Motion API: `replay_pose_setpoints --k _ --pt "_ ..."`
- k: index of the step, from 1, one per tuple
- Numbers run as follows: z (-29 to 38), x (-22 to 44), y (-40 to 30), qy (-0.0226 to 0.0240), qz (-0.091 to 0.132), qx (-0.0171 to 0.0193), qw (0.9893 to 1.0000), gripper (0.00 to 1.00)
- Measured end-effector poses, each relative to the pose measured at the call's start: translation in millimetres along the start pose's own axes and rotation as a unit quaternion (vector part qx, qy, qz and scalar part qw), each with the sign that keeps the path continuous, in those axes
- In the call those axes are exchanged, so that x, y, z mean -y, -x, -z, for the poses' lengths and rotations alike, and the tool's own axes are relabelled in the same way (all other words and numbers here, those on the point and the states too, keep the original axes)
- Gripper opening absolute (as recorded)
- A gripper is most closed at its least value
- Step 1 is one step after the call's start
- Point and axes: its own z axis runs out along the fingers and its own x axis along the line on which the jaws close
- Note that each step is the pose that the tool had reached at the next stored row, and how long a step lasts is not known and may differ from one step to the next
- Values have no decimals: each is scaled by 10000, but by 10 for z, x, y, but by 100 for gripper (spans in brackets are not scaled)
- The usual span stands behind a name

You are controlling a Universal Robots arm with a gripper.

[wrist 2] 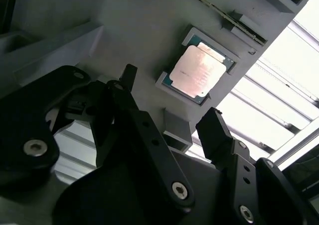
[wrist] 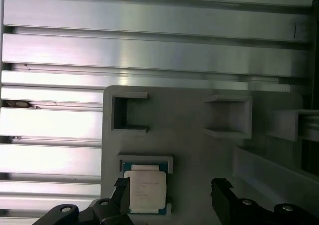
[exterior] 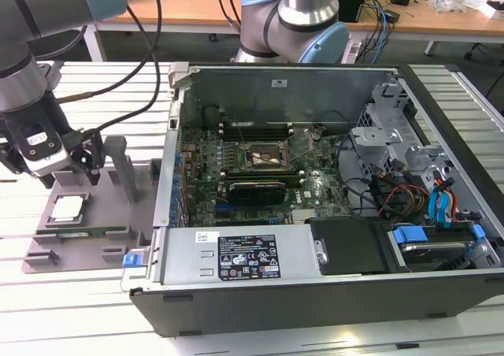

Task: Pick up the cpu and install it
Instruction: 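Pick up the cpu and move it towards the insertion slot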

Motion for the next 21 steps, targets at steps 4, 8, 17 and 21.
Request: replay_pose_setpoints --k 4,8,17,21 --pt "-43 0 -1 0 0 0 10000 76" --pt "-93 0 -2 0 0 0 10000 76" --pt "-169 -1 -5 0 0 0 10000 76" --pt "-199 -1 -8 -1 -1 -1 10000 76"
